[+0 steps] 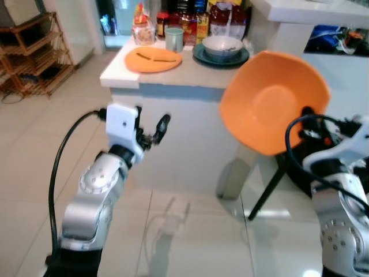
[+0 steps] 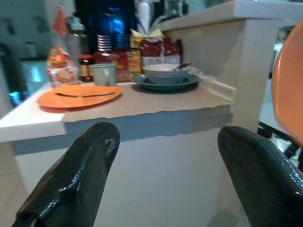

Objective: Setting the table

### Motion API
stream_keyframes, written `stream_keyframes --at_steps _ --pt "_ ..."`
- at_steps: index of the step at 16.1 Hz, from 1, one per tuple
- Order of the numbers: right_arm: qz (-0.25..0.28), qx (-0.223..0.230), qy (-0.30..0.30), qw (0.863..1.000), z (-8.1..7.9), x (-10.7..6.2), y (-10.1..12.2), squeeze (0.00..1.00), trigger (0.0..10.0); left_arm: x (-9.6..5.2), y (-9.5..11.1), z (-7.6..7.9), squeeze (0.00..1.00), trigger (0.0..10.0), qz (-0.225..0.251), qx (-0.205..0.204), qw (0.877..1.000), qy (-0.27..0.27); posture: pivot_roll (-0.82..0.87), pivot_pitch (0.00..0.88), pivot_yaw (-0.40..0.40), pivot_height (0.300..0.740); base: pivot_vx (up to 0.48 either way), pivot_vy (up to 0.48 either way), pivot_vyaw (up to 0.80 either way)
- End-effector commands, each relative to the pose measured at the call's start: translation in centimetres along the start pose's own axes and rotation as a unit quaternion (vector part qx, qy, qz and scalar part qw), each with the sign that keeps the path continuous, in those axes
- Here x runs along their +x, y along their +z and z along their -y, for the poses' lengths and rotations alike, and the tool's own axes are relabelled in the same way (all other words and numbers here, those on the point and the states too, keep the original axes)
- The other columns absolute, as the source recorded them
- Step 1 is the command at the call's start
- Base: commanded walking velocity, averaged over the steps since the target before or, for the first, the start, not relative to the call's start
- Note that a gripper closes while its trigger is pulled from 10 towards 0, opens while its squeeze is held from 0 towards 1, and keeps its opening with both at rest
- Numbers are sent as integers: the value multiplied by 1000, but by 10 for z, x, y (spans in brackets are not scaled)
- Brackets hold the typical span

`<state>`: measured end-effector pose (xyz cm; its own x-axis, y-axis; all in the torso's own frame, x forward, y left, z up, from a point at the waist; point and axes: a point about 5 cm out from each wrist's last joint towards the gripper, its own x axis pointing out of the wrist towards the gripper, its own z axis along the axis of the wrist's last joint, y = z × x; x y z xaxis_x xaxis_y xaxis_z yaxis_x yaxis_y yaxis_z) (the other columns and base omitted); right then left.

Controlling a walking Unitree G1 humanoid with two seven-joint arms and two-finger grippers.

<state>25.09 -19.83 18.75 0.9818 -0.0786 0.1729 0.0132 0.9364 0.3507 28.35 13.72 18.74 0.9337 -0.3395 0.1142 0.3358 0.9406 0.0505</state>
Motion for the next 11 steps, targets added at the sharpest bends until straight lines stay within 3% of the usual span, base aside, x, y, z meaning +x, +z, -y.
stream_keyframes --at_steps 1,5,11 --pt "13 4 4 1000 -5 3 4 0 10000 -1 -1 -3 0 10000 -3 5 1000 12 69 8 -17 740 0 -480 800" --pt "10 14 -13 1000 1 3 3 0 10000 1 2 -1 0 10000 2 11 1000 11 67 9 -19 740 0 -480 0" --pt "-1 14 3 1000 -5 5 -2 0 10000 3 4 -1 0 10000 6 12 1000 12 68 6 -19 740 0 -480 0"
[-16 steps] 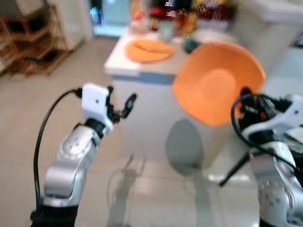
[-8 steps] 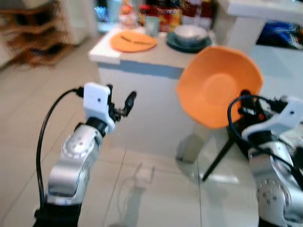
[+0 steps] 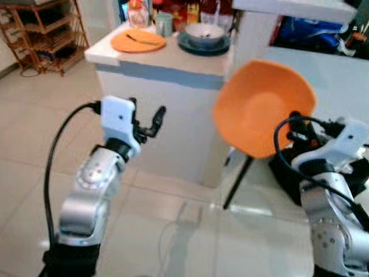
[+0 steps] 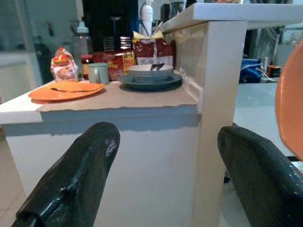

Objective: Setting the table

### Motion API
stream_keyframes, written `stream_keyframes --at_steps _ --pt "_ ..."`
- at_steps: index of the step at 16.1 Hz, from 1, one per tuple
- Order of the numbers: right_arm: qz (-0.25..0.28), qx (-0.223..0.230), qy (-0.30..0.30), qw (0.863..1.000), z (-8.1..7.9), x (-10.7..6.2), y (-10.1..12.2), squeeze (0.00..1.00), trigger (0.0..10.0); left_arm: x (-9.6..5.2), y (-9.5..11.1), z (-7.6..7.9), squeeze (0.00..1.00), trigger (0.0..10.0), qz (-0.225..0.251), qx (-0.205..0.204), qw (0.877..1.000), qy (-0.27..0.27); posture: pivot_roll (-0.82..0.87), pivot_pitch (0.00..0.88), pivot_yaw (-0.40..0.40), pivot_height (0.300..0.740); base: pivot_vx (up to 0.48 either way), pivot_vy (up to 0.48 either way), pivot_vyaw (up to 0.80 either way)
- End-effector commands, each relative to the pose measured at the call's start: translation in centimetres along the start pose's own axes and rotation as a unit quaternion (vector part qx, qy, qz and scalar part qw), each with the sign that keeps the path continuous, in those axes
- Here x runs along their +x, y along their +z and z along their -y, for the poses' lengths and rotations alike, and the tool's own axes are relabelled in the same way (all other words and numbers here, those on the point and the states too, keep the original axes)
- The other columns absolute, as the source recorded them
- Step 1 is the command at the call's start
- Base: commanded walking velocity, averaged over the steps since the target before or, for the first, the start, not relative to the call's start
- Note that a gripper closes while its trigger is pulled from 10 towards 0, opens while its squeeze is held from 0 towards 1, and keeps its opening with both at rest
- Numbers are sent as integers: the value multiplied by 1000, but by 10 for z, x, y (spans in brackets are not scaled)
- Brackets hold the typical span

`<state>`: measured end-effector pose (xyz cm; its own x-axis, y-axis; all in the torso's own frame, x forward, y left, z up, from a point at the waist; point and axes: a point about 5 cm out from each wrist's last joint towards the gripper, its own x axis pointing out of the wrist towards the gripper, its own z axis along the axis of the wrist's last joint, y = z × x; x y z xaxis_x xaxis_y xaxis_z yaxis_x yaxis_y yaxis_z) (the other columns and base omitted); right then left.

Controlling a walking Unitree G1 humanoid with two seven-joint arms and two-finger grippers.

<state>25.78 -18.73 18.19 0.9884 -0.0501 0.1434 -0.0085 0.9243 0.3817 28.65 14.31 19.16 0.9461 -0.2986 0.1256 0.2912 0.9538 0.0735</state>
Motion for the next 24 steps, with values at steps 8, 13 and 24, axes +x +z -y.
stream_keyframes --at_steps 8,13,24 --pt "17 -5 -12 1000 6 -1 9 0 10000 0 0 7 0 10000 -2 -12 1000 -11 63 21 -21 740 0 -480 0" --pt "19 -6 -13 1000 6 1 10 0 10000 2 1 6 0 10000 2 -19 1000 -7 60 26 -21 740 0 -480 0" --pt "28 6 -33 999 10 3 15 0 10000 5 4 7 0 10000 3 -13 1000 -12 50 39 -14 740 0 -480 0"
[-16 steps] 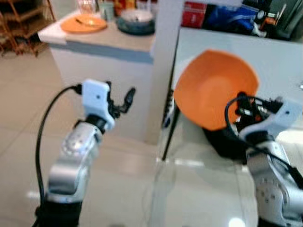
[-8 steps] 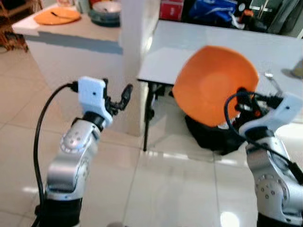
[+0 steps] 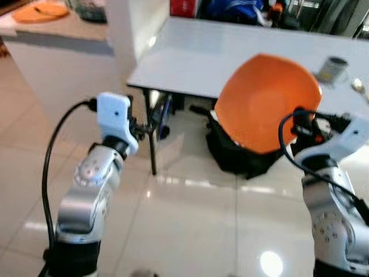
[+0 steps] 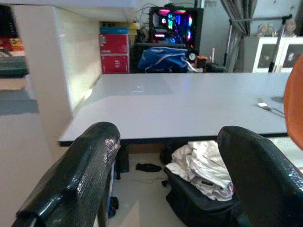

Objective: Setting the table

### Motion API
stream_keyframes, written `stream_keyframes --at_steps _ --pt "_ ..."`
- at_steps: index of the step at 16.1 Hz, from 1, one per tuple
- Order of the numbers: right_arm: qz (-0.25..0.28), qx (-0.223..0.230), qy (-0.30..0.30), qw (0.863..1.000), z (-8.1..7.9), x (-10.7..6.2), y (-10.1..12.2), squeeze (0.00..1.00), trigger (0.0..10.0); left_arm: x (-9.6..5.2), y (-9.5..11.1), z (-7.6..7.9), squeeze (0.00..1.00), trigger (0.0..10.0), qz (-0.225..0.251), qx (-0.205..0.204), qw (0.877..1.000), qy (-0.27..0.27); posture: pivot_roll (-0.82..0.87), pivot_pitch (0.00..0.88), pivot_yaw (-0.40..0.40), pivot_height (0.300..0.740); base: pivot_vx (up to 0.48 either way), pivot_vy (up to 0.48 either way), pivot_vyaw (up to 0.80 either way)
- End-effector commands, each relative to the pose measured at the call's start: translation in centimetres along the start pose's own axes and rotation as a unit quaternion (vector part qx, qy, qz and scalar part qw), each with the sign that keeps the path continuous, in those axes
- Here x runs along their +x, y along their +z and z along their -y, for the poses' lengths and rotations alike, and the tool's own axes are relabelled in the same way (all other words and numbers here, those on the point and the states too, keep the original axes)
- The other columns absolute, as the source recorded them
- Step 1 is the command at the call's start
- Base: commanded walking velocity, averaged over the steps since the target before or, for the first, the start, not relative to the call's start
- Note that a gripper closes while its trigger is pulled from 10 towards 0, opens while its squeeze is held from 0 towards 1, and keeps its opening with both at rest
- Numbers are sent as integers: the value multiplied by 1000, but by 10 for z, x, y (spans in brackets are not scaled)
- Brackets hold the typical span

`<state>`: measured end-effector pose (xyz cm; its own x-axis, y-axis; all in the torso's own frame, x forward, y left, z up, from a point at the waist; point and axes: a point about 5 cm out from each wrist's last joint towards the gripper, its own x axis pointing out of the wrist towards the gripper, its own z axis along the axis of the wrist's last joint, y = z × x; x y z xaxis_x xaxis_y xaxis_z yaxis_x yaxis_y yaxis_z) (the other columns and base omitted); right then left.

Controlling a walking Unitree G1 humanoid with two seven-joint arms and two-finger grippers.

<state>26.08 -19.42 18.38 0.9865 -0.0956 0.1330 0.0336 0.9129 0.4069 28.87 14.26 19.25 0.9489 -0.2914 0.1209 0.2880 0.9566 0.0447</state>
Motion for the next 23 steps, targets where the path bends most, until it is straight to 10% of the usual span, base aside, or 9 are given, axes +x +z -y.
stream_keyframes --at_steps 1,23 --pt "23 -4 -10 1000 5 0 11 0 10000 2 3 8 0 10000 5 1 1000 -16 50 40 -13 740 0 -480 0" --pt "3 -10 0 1000 0 -2 6 0 10000 5 8 10 0 10000 9 19 999 -32 52 41 -7 740 220 -60 -261"
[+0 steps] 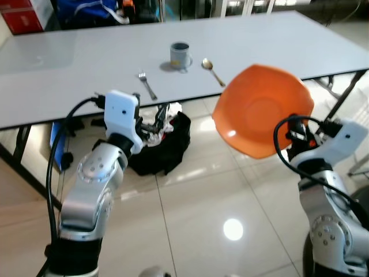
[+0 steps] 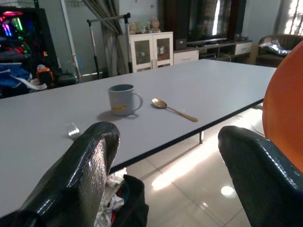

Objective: Setting the table

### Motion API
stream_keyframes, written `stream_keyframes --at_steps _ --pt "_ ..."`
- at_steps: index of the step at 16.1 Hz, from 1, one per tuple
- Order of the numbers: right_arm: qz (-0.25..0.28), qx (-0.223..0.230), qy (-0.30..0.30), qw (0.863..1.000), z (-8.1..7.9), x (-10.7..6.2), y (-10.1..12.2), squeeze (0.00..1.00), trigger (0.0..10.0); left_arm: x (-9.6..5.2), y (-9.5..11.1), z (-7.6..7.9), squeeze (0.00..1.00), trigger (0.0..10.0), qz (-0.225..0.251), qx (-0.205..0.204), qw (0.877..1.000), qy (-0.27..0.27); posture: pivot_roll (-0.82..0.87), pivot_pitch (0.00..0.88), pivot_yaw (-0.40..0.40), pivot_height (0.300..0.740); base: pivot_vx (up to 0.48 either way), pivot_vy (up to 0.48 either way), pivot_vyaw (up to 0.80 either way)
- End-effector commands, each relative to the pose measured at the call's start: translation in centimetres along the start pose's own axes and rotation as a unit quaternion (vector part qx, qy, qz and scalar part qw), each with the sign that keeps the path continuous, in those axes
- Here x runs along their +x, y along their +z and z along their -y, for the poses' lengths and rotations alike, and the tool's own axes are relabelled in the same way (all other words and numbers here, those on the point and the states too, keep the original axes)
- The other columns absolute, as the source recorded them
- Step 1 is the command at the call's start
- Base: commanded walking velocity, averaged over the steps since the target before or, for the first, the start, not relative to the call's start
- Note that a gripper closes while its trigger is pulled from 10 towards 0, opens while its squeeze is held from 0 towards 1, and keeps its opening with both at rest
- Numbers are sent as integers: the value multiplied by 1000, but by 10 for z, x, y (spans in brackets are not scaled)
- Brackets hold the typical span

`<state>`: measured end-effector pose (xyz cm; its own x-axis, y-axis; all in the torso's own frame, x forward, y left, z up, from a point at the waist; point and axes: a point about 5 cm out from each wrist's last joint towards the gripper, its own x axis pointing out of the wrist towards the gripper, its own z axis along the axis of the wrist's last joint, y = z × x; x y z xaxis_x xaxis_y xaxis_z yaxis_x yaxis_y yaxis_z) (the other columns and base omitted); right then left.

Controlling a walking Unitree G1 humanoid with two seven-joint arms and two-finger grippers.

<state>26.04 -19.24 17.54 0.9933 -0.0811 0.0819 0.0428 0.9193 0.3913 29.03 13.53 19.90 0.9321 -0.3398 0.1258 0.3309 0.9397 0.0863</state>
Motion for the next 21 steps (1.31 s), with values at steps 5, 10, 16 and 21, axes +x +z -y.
stream_keyframes --at_steps 5,10,16,21 --pt "45 17 44 998 -18 3 21 0 10000 1 5 5 0 10000 8 25 1000 -17 59 27 -13 740 358 0 640" --pt "29 16 72 997 -27 6 21 0 10000 4 9 6 0 10000 13 31 999 -20 56 27 -10 740 362 0 0" --pt "8 17 78 997 -29 8 15 0 10000 5 10 5 0 10000 13 33 999 -20 58 32 -4 740 366 0 0" --pt "12 3 68 998 -30 10 13 0 10000 7 11 8 0 10000 15 32 999 -29 60 38 0 740 379 0 160"
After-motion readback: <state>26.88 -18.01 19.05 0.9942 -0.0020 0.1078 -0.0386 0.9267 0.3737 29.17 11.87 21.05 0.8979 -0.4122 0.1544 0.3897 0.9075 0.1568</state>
